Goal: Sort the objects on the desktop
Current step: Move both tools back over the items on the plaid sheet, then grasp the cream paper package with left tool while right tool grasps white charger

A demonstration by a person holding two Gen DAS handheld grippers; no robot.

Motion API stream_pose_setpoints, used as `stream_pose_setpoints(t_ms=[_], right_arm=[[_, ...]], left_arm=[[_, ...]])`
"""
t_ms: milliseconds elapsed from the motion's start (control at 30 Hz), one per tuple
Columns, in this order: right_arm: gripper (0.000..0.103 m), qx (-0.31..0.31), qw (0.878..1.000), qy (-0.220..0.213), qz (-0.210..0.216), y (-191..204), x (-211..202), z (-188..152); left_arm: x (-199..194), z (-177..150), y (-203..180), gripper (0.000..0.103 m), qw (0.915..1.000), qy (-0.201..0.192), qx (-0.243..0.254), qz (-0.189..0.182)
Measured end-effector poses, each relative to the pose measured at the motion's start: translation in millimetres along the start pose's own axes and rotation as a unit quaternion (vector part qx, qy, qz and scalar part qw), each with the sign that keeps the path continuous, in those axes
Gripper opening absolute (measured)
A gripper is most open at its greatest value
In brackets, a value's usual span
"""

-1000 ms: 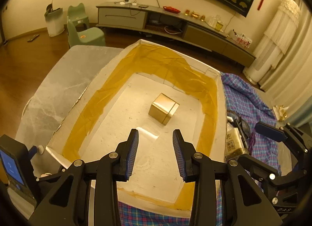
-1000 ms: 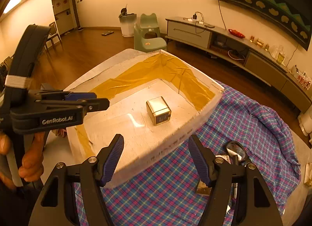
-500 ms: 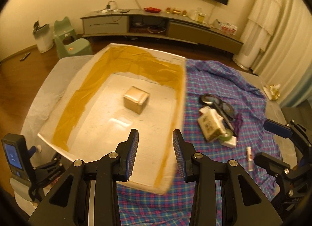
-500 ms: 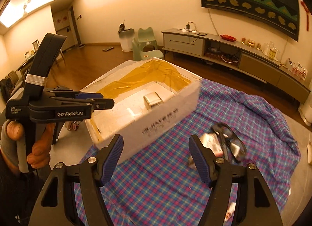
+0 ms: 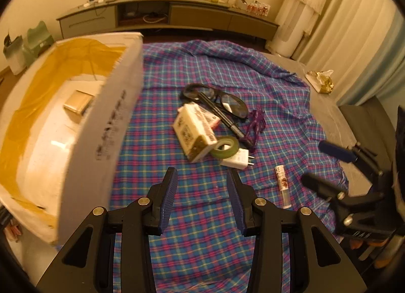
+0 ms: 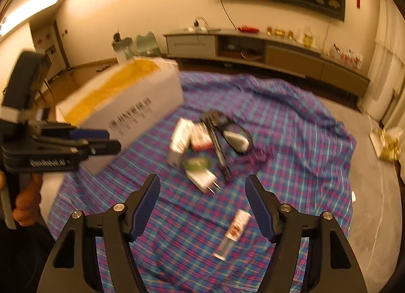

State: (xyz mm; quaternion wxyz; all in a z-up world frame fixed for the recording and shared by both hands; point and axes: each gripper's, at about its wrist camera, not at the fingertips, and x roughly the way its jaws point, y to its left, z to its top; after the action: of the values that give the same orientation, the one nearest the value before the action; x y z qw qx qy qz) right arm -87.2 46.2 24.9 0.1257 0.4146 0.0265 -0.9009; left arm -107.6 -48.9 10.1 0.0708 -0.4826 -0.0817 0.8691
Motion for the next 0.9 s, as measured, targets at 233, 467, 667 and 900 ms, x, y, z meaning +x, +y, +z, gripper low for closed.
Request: stream_pose_setpoints(t_ms=[233,467,667,900], right_arm=[[0.071,-0.032,0.999,0.032,-0.002,5,48,-12],[0.071,-0.079,0.996,0.048,0.004,9,98,-5],[0.051,-0.08,0.994,0.049,0.052,4,120,4],[0.028,-0.074,0.992,0.061,0.083,4,115,8]], left_arm=[[47,17,-10,0.043,0.999,0.025,-0.036,0.004],[85,34,-6,0.045,0.9973,0.034,-0.049,0.042],[103,38,4,0.044,0.996,0.048,-0.068,0.033],[96,36,17,0.023,0.9959,0.037,-0.079,0.02]])
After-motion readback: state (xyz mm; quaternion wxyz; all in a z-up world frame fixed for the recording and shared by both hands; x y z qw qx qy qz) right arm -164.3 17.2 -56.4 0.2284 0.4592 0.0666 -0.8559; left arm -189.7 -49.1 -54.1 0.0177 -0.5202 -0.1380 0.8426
